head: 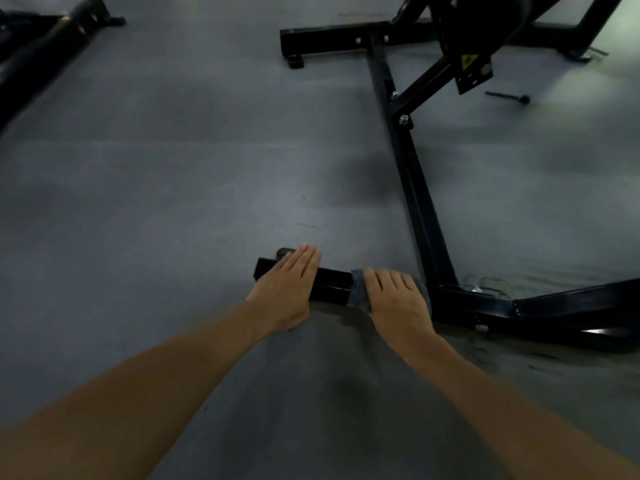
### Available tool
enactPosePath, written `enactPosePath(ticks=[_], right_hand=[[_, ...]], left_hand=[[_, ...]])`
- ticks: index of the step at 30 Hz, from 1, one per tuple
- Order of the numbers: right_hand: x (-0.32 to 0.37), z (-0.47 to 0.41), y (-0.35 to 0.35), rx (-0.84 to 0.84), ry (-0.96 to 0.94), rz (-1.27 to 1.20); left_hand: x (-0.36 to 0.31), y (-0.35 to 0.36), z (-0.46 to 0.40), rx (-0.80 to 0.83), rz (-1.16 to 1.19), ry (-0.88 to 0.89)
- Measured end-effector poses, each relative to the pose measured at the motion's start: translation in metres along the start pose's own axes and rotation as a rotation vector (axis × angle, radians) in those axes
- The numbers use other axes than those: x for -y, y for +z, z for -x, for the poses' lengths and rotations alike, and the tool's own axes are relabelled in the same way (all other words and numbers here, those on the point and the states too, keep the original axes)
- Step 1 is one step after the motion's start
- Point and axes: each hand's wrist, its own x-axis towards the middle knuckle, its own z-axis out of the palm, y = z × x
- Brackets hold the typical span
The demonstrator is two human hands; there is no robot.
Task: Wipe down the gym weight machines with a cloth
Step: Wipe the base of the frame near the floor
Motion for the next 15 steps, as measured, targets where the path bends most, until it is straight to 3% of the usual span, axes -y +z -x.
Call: enactPosePath(ticks=[4,6,8,10,12,13,15], right_hand=[[-0.033,0.031,-0.014,0.052,0.066,-0.313],[-0.043,0.041,-0.026,0.059,0.229,-0.497],[-0.060,0.040,-0.046,-0.088,0.435,-0.600],[-0.080,0.033,-0.070,-0.303,0.602,-0.509],[-0.088,0.026,-0.081,-0.394,0.671,-0.260],[-0.086,0.023,-0.079,-0.341,0.649,-0.148],[-0.072,0.022,-0.066,0.013,0.538,-0.083]], left_hand=[[-0.029,-0.001,-0.024,-0.015,0.041,0.054],[-0.045,-0.003,-0.038,-0.053,0.108,0.033],[-0.059,-0.005,-0.053,-0.092,0.155,0.004],[-0.071,-0.006,-0.069,-0.111,0.168,-0.026],[-0.081,-0.008,-0.084,-0.098,0.170,-0.054],[-0.084,-0.008,-0.093,-0.083,0.182,-0.070],[-0.087,-0.013,-0.113,-0.031,0.214,-0.120]])
